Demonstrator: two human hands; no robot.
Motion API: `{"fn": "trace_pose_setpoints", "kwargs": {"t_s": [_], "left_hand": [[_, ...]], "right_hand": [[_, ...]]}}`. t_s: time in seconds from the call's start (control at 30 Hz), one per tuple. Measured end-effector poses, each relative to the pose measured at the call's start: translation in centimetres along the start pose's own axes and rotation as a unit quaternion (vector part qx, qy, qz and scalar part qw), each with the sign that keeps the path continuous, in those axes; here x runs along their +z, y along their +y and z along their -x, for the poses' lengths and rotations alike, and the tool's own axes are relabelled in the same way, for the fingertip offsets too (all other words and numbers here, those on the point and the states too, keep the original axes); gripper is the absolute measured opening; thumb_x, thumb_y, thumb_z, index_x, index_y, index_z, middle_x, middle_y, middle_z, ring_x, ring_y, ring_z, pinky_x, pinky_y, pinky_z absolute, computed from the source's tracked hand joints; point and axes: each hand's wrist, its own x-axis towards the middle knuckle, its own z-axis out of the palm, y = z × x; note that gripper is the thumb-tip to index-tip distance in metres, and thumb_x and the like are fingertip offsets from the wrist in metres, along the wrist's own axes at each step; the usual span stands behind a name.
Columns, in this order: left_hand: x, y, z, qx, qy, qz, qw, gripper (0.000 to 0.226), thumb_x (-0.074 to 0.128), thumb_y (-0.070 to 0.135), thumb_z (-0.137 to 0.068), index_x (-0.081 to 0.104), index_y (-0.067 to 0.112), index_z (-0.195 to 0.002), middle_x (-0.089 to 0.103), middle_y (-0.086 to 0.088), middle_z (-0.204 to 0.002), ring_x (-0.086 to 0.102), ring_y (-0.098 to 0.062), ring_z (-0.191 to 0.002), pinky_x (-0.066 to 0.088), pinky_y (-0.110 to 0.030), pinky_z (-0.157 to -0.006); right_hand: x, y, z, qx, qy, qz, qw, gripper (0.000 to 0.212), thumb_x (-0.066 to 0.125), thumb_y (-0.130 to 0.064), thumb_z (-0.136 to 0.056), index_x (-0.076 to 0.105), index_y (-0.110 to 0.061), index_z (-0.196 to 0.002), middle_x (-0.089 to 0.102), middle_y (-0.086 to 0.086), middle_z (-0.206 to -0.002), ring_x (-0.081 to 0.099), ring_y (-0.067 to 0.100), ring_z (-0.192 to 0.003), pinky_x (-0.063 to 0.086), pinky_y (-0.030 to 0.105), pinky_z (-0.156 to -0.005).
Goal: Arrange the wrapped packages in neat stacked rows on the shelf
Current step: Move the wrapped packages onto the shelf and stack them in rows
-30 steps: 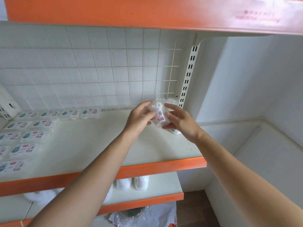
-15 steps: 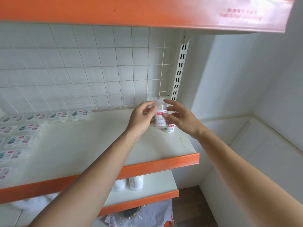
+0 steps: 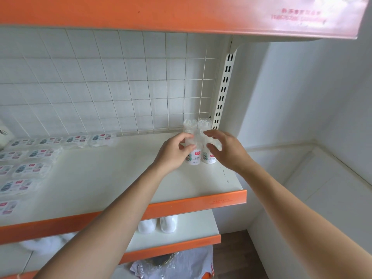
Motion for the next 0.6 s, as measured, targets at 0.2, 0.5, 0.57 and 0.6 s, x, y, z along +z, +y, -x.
{"fn": "trace_pose_setpoints", "kwargs": {"t_s": [0.2,0.5,0.57,0.6], "left_hand": [[1.5,-2.2,0.6,-0.004,0.013,-0.078,0.997,0.031,0.065,0.02,-0.091,0.061,0.02,-0.121,0.058,0.006,-0.103,0.057,-0.015,-0.086,0.039,-0.022,-0.072],[2.6,-3.0,-0.2,0.053,0.036,-0.147,0.987,0.032,0.067,0.013,-0.088,0.06,0.015,-0.119,0.051,-0.004,-0.116,0.061,-0.022,-0.085,0.05,-0.038,-0.082],[2.7,-2.9,-0.3,0.051,0.037,-0.155,0.986,0.032,0.067,0.013,-0.088,0.06,0.015,-0.119,0.05,-0.004,-0.117,0.061,-0.022,-0.087,0.051,-0.038,-0.082],[2.7,-2.9,-0.4,0.05,0.037,-0.159,0.985,0.032,0.067,0.014,-0.088,0.06,0.015,-0.119,0.05,-0.004,-0.117,0.061,-0.023,-0.088,0.051,-0.038,-0.081]], "right_hand": [[1.0,2.1,1.0,0.034,0.004,0.116,0.993,0.032,0.059,-0.013,-0.09,0.063,-0.015,-0.122,0.061,0.003,-0.122,0.045,0.027,-0.123,0.044,0.045,-0.095],[1.1,2.8,0.4,0.026,-0.015,0.102,0.994,0.031,0.062,-0.008,-0.088,0.063,-0.013,-0.118,0.057,0.004,-0.123,0.053,0.027,-0.114,0.04,0.028,-0.088],[1.2,2.8,0.2,0.021,-0.011,0.101,0.995,0.029,0.062,-0.007,-0.088,0.064,-0.013,-0.116,0.058,0.005,-0.121,0.055,0.027,-0.112,0.04,0.027,-0.085],[1.2,2.8,0.1,0.019,-0.008,0.1,0.995,0.028,0.062,-0.007,-0.087,0.065,-0.012,-0.115,0.059,0.005,-0.12,0.055,0.027,-0.111,0.04,0.026,-0.084]]}}
